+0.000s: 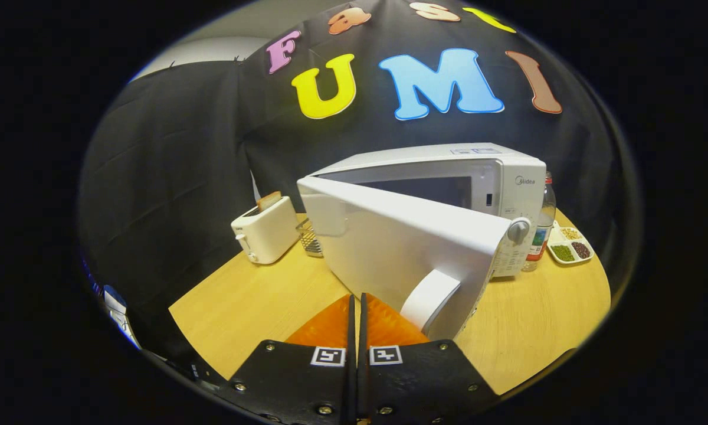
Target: Open the microwave, put the food inside, and close the microwave door.
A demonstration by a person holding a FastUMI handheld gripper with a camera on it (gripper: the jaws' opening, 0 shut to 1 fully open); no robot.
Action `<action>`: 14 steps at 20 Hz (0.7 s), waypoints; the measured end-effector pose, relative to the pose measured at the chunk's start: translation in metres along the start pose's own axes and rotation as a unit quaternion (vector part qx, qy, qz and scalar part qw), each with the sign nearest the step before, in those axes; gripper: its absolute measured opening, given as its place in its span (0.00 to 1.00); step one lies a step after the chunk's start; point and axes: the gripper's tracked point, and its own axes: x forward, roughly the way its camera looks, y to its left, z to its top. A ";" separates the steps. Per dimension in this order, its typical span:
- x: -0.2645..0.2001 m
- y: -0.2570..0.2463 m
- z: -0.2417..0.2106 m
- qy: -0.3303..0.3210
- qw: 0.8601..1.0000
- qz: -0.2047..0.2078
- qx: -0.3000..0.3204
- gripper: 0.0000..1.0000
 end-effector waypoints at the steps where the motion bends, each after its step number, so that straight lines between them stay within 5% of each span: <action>1: 0.001 -0.013 0.001 -0.002 1.000 -0.004 0.000 0.01; 14: 0.046 -0.081 0.044 -0.034 0.997 -0.062 0.007 0.01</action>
